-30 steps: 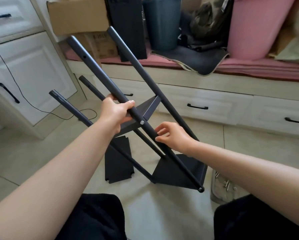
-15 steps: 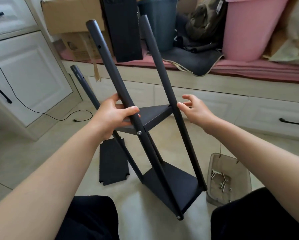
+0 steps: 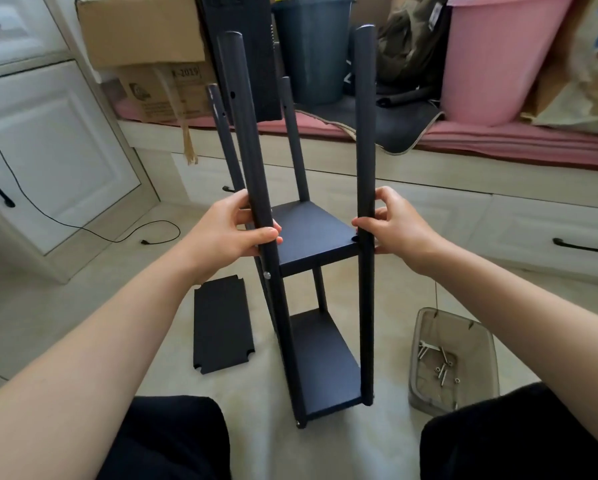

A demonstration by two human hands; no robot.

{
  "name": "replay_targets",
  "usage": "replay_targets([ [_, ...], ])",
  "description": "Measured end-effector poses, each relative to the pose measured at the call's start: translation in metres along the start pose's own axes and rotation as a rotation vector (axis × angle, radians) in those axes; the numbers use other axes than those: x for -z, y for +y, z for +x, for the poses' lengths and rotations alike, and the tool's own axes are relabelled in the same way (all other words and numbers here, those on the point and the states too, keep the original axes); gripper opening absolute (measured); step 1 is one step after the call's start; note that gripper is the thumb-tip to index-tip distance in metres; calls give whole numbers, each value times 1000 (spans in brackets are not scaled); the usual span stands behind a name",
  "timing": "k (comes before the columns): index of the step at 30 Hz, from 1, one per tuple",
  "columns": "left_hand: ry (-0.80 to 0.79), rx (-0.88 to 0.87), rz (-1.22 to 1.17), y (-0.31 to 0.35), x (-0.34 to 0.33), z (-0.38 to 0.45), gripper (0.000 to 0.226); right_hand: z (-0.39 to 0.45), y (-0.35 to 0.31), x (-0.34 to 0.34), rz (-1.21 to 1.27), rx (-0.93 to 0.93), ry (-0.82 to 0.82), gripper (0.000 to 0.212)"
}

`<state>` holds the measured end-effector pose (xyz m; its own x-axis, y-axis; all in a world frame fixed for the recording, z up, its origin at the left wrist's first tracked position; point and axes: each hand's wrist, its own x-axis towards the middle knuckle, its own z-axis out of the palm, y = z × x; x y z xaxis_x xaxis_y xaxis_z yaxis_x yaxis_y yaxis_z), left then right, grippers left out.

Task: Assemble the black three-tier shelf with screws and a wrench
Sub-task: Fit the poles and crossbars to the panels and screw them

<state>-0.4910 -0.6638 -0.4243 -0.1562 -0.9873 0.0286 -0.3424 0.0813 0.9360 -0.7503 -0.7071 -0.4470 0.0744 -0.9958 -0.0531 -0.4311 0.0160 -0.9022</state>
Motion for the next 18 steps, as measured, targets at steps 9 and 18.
replay_targets([
  [9, 17, 19, 194, -8, -18, 13, 31, -24, 14, 19, -147, 12, -99, 39],
  [18, 94, 68, 349, -23, -19, 1, 30, -36, 20, 17, -225, 45, -229, 30],
])
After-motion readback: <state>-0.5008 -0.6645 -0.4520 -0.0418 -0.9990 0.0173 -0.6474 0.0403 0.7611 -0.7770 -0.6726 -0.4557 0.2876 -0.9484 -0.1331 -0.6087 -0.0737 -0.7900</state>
